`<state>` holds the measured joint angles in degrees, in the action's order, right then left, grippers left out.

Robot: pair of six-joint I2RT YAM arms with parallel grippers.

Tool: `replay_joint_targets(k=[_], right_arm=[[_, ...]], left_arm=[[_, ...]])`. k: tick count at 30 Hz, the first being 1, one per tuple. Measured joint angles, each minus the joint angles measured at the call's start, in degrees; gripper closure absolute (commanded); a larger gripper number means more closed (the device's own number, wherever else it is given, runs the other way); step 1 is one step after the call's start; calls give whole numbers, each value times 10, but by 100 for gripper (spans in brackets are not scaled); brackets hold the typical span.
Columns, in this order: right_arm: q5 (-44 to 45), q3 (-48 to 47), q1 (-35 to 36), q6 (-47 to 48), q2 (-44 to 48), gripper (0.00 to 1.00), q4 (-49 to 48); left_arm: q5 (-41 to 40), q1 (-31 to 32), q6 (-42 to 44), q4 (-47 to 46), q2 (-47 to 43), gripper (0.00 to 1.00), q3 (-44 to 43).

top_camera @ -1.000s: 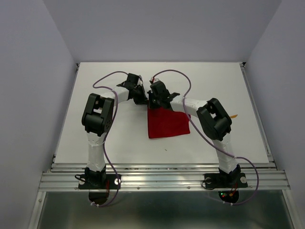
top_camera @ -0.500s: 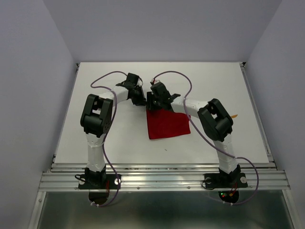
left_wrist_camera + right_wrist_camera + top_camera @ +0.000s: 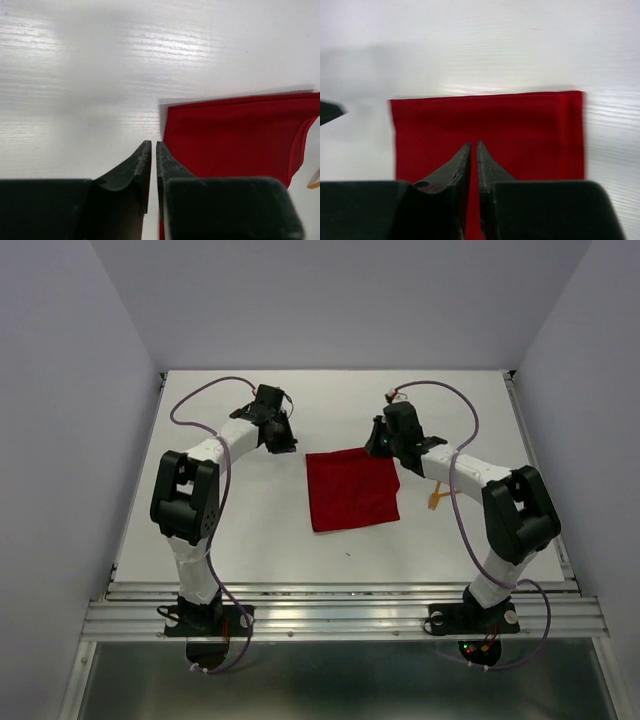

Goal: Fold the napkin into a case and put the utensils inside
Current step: Move the upper triangle-folded napkin to the center of the board.

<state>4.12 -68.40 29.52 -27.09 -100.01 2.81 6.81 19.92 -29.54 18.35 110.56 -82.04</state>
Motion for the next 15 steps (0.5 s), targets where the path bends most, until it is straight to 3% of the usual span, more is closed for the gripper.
replay_joint_targets(k=[2,6,15], right_arm=[[-8,30,-37,-2,5,93,-3],[-19,56,-80,3,-5,94,10],[-56,25,-98,19,-78,98,3]], left_arm=[[0,4,-1,0,-19,100,11],[6,43,-3,-10,-31,100,37],[54,96,-22,-25,-39,100,151]])
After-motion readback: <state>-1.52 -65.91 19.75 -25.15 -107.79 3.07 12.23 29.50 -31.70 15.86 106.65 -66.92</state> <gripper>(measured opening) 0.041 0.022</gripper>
